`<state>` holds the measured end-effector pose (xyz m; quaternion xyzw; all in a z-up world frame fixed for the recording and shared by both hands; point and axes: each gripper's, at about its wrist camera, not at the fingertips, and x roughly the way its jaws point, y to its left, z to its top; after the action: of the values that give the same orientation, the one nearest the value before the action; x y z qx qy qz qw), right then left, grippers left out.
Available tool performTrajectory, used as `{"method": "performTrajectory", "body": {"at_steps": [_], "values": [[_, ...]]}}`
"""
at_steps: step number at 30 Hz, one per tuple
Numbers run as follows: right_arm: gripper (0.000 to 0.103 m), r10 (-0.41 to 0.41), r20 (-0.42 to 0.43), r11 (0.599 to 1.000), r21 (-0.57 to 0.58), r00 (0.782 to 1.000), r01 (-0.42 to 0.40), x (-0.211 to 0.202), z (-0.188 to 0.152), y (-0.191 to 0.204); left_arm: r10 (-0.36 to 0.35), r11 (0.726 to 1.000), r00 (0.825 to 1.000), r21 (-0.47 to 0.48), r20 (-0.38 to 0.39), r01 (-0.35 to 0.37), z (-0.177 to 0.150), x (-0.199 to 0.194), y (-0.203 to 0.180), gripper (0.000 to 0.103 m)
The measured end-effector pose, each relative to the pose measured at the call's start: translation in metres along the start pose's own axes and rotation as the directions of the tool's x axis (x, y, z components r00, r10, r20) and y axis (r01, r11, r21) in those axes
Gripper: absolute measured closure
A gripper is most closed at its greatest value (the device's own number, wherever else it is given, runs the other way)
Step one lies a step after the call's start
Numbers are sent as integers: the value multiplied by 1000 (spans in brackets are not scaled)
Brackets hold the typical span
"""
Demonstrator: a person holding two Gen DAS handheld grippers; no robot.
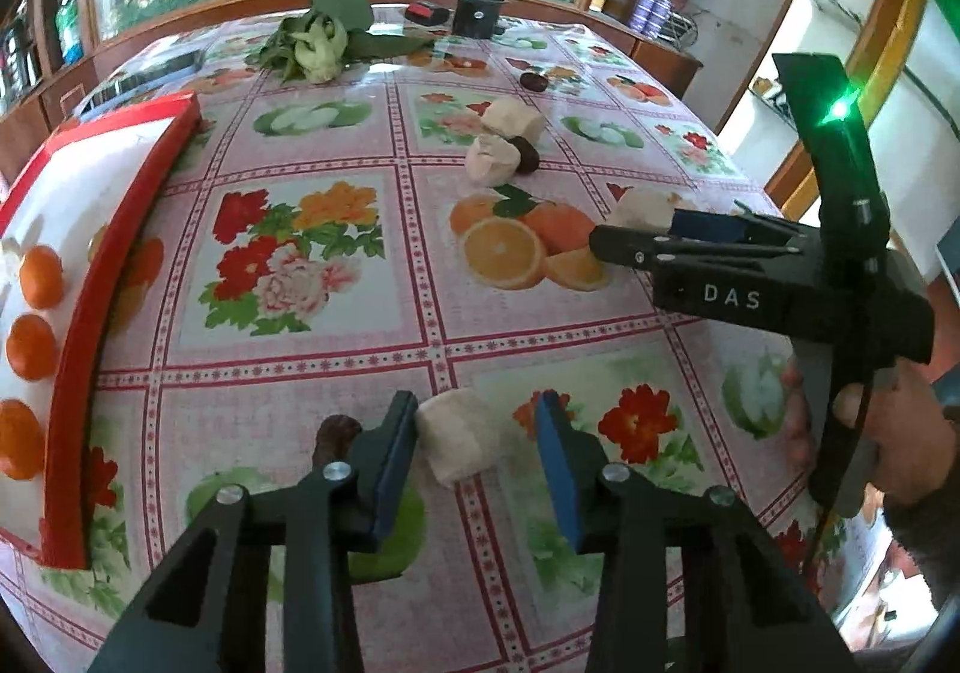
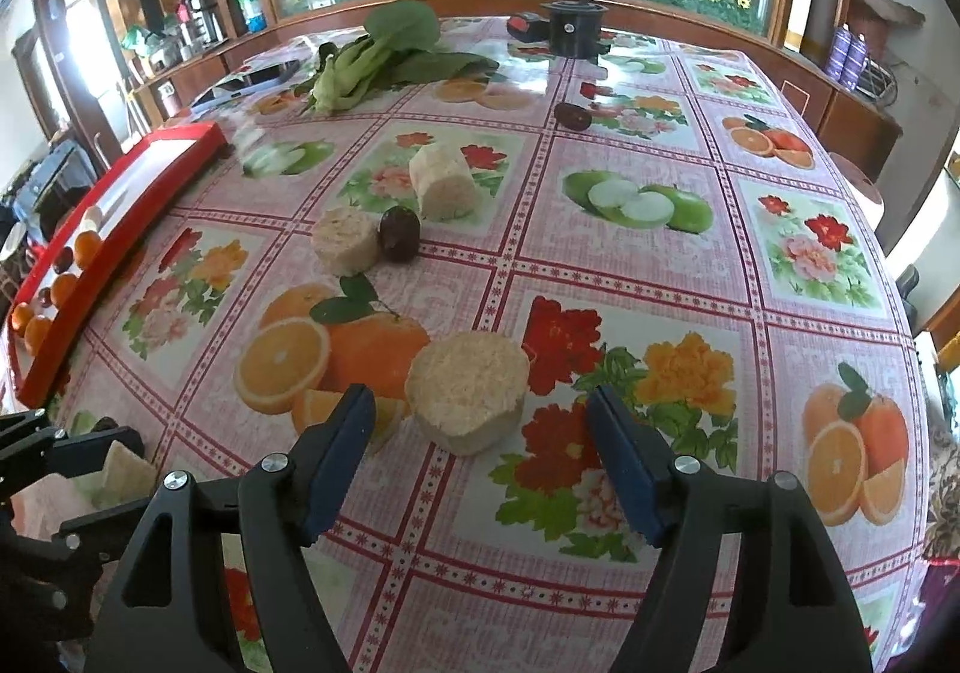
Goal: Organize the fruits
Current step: 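Grasp a round yam slice with the right gripper while the left gripper holds its pieces, then carry the held pieces and yam slice toward the tray with both grippers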
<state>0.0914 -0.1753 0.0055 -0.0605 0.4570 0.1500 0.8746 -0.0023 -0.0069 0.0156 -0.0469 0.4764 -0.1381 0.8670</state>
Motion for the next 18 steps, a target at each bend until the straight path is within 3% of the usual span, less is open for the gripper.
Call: {"method": "performTrajectory", "body": {"at_steps": [3, 4, 5, 11, 18], "values": [[46, -18, 5, 999, -41, 1000, 18, 1, 1, 5, -2, 1000, 1000, 7, 14, 2, -2, -1, 1, 62], [60, -15, 11, 998, -66, 1000, 16, 1, 1, 8, 8, 1000, 1000, 25, 24, -8, -3, -1, 0, 65], [65, -16, 8, 997, -73, 1000, 16, 0, 2, 10, 16, 999, 999, 43, 34, -17, -5, 0, -1, 70], [66, -2, 7, 999, -43, 1000, 2, -8, -3, 10, -43, 999, 998, -8, 34, 43, -4, -3, 8, 70], [66, 35, 33, 999, 0, 999, -35, -33, -13, 12, -51, 998, 998, 49, 34, 50, -11, -12, -11, 70]]}}
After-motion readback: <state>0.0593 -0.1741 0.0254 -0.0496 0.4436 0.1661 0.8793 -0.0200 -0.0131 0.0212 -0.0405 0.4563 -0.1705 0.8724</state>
